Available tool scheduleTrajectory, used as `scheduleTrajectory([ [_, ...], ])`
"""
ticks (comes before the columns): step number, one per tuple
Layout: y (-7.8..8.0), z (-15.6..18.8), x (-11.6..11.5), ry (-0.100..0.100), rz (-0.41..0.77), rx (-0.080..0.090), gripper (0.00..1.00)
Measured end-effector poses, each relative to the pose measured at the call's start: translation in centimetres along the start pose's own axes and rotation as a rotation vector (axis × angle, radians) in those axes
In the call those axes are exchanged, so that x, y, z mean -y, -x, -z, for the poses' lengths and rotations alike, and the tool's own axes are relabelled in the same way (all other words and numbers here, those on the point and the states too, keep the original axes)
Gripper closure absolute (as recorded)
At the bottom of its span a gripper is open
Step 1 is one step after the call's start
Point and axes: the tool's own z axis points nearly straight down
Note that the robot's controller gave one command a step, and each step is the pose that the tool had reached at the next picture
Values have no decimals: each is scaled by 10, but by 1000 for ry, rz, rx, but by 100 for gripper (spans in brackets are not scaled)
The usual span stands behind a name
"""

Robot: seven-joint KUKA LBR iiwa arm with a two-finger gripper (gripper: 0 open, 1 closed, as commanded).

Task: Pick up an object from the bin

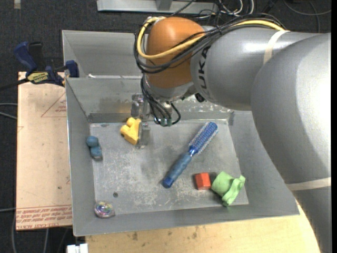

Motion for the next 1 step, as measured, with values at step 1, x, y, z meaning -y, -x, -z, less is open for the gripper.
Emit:
scheduleTrajectory([
  [1, -63, -26, 13, -1, -108, 1, 0],
])
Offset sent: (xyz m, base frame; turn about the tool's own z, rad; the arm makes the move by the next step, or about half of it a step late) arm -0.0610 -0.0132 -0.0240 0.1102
